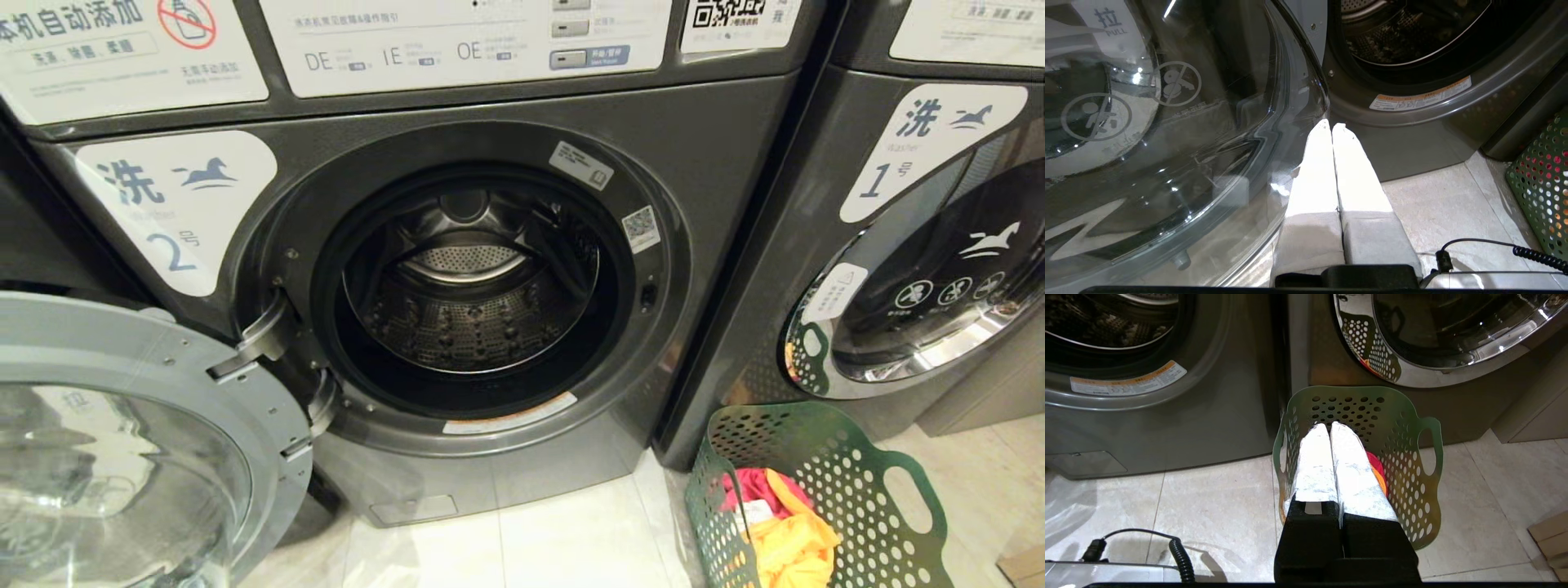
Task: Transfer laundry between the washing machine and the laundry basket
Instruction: Close the washing machine door with the left hand
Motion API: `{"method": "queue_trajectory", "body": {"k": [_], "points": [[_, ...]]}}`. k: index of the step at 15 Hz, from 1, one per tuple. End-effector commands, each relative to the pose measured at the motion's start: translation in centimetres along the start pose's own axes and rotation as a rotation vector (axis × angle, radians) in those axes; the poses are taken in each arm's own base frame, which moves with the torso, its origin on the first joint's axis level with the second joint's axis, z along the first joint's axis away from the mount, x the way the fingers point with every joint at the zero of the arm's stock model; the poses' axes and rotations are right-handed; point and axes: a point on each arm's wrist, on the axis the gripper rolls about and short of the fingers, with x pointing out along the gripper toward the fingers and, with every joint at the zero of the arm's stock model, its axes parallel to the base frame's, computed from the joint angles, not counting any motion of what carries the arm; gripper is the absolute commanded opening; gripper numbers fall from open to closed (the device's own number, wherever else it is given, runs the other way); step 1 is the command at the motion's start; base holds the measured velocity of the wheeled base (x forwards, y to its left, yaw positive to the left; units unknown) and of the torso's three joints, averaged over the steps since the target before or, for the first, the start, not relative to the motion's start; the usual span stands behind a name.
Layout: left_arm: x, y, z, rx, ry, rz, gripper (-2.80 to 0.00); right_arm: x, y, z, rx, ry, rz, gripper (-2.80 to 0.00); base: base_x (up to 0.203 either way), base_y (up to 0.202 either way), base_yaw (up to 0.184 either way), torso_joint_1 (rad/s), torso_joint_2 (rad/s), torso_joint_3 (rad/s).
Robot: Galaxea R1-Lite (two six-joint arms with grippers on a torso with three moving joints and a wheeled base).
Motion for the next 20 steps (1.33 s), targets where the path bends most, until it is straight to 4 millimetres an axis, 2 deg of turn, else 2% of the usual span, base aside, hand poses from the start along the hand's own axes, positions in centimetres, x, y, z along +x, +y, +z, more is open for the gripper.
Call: {"method": "queue_trajectory", "body": {"k": [1,7,20], "points": [[0.01,0.0,0.0,0.0,0.001,0.0,-2.8,0.01,0.0,0.01,-0.001,0.001,0.0,-2.8,0.0,0.0,0.0,-0.002,0.0,0.208],[0.01,0.0,0.0,0.0,0.001,0.0,-2.8,0.01,0.0,0.01,-0.001,0.001,0.0,-2.8,0.0,0.0,0.0,0.001,0.0,0.181],[0.01,0.0,0.0,0.001,0.001,0.0,-2.8,0.01,-0.03,0.0,0.001,0.002,-0.011,-2.8,0.0,0.0,0.0,0.001,0.0,0.007]]}}
